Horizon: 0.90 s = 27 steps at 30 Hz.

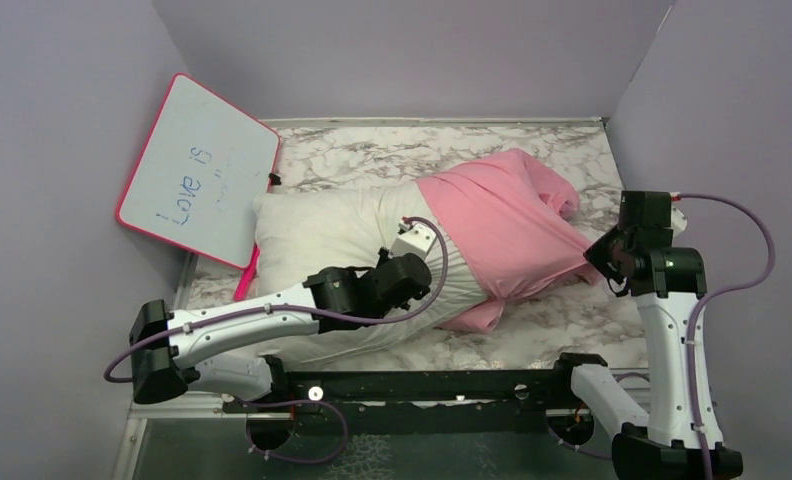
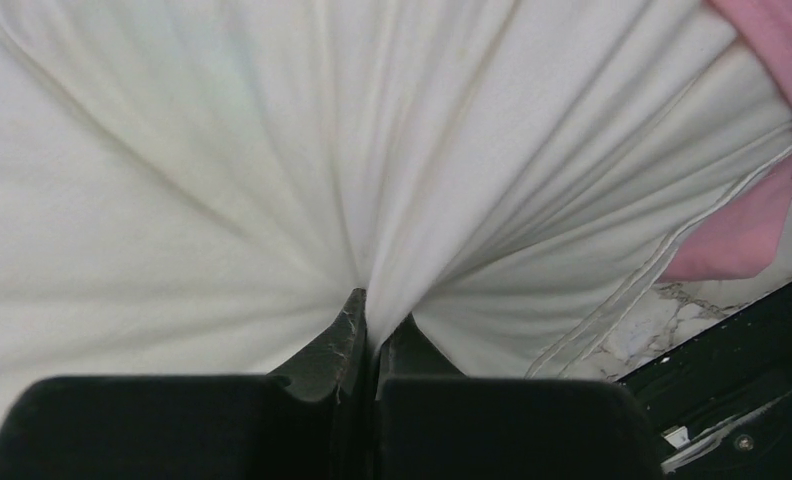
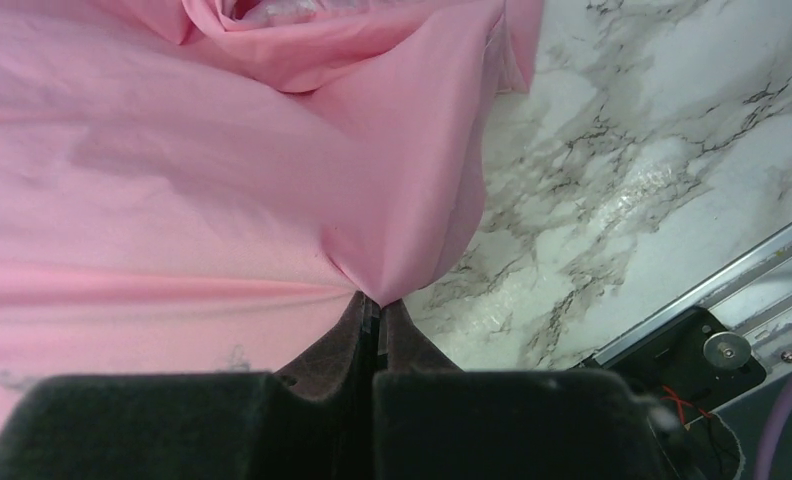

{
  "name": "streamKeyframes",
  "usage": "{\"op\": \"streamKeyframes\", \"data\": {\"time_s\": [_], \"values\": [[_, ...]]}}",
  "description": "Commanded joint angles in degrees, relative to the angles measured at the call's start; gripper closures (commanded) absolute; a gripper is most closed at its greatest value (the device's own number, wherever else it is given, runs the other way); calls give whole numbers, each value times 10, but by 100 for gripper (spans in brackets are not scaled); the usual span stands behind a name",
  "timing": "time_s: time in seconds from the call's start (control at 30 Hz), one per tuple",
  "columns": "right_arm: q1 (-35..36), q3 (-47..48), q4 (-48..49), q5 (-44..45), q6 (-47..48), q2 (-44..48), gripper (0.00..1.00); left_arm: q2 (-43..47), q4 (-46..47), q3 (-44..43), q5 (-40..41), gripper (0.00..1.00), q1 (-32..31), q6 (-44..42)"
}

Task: Remove the pillowcase from the pillow
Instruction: Remove the pillow from the pillowcase.

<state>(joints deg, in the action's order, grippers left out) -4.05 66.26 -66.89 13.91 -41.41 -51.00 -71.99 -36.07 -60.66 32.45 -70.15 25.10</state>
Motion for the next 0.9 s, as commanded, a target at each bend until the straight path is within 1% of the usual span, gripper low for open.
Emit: {"op": "streamKeyframes", "data": {"time_s": [0.0,0.1,0.17,0.2,0.3,0.33,0.37,0.4,0.57,0.67,0.7,0.73,0.77,0.87], "values": [[-13,33,82,174,45,10,99,56,-130,39,50,100,7,21],[-14,25,90,81,87,26,98,75,-114,47,35,100,8,9],[-14,21,97,3,102,41,93,81,-100,52,11,100,7,-8],[-14,20,101,-36,108,47,88,80,-94,53,3,100,8,-17],[-13,17,127,-186,162,61,59,72,-84,49,-21,100,7,-40],[-14,18,136,-219,168,63,51,70,-83,47,-28,100,7,-47],[-13,22,141,-239,166,62,45,67,-81,44,-35,100,7,-53],[-13,26,145,-258,163,59,42,66,-80,42,-47,100,7,-60],[-14,-2,229,-437,158,14,32,68,-61,37,-130,100,7,-86],[-13,-40,287,-541,134,-38,30,74,-49,37,-171,100,6,-86],[-13,-56,313,-558,128,-52,29,77,-46,38,-180,100,6,-84],[-11,-66,321,-558,131,-70,28,81,-44,38,-190,100,6,-83],[-8,-64,316,-542,140,-88,24,85,-41,39,-197,100,6,-83],[13,-53,296,-509,178,-134,23,100,-36,39,-213,100,6,-79]]}}
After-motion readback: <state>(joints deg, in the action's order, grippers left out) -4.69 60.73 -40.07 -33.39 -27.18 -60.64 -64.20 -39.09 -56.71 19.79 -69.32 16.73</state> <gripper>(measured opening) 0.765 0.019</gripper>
